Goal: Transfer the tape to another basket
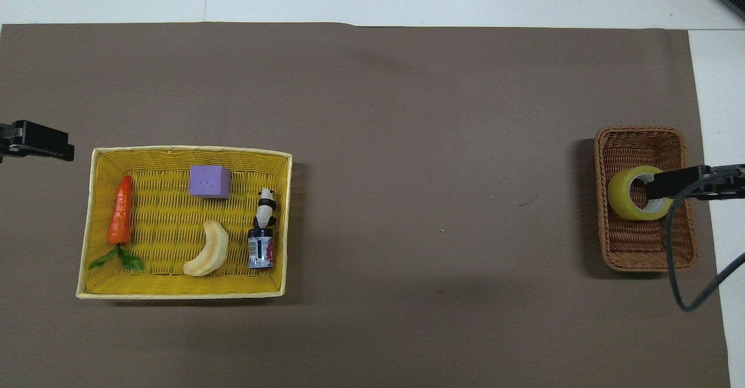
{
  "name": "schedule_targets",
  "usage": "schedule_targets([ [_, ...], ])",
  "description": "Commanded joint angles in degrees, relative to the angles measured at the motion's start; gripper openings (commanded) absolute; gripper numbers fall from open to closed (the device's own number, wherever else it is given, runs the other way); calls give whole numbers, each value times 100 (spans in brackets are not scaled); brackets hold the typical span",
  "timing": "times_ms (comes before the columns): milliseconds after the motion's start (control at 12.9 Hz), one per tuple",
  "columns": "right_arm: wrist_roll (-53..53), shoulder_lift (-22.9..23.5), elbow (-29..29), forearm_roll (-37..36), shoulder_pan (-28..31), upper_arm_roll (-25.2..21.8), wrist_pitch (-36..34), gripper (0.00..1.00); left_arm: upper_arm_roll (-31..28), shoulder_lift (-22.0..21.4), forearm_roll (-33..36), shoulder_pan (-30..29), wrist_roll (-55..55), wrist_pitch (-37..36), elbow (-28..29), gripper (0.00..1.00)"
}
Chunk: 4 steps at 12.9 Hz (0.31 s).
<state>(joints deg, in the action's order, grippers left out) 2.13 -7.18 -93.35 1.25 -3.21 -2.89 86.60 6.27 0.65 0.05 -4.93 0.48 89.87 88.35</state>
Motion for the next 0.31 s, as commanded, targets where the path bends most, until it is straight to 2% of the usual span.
schedule_targets([
  [0, -72, -73, -96, -73, 75, -1, 50, 100, 32, -29, 47, -60, 31, -83, -46, 100],
  [233, 51, -90, -122, -64, 66, 8, 50, 100, 32, -29, 47, -60, 31, -83, -46, 100],
])
